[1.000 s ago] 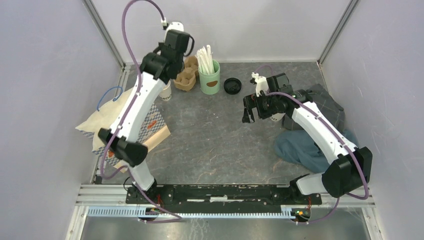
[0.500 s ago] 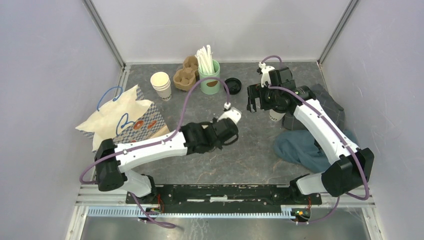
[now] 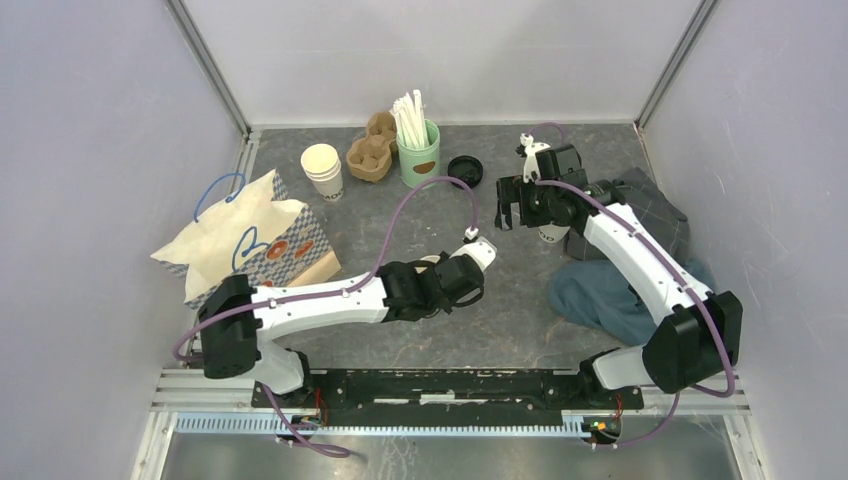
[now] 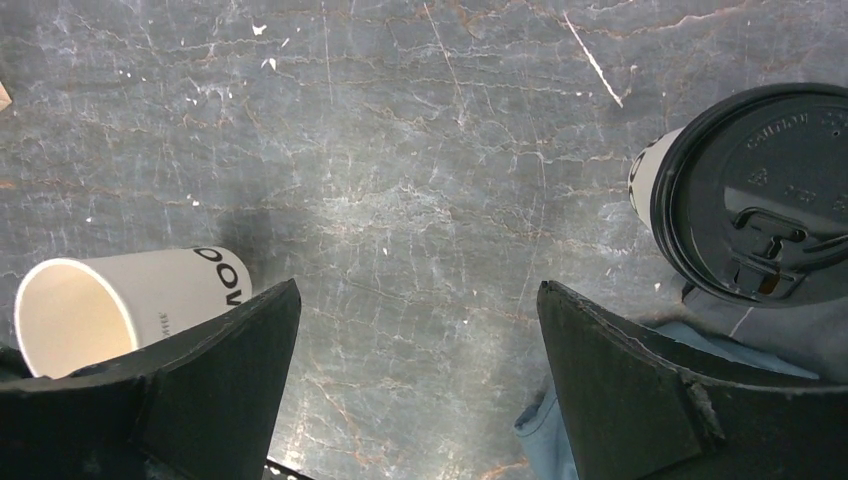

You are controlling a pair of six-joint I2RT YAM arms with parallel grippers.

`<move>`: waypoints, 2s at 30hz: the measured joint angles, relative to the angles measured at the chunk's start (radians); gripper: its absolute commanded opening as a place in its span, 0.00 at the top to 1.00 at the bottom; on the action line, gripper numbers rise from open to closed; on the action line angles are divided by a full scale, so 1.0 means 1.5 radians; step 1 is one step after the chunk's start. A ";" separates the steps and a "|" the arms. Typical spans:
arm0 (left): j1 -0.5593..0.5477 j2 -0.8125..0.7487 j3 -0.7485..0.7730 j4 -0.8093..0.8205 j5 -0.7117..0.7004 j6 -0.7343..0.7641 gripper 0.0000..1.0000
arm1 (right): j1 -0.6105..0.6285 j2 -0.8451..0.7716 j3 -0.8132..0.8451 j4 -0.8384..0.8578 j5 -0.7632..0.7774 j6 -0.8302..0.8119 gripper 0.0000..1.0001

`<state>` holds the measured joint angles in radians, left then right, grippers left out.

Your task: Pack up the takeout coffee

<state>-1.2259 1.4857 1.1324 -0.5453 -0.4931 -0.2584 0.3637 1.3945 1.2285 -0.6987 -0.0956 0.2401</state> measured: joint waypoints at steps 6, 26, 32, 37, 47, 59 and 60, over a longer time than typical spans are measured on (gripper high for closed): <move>-0.005 0.023 -0.017 0.018 0.013 0.018 0.79 | 0.000 0.017 0.000 0.026 0.000 0.005 0.05; 0.050 -0.086 0.172 -0.077 0.130 0.063 0.10 | 0.000 0.275 0.149 0.135 0.076 0.053 0.10; 0.170 -0.096 0.289 -0.125 0.179 0.062 0.06 | 0.000 0.388 0.294 0.146 0.110 0.060 0.15; 0.211 -0.096 0.318 -0.155 0.179 0.063 0.06 | 0.000 0.460 0.379 0.149 0.124 0.069 0.27; 0.237 -0.074 0.317 -0.170 0.179 0.064 0.06 | 0.000 0.571 0.480 0.145 0.143 0.066 0.54; 0.245 -0.074 0.305 -0.174 0.178 0.065 0.06 | 0.000 0.607 0.503 0.145 0.161 0.062 0.66; 0.245 -0.074 0.304 -0.174 0.179 0.066 0.06 | 0.000 0.609 0.503 0.144 0.163 0.062 0.67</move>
<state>-0.8585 1.3746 1.5879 -0.8066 -0.2253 -0.1589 0.3637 2.3077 1.9823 -0.4820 0.1490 0.3336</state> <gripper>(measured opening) 0.939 0.347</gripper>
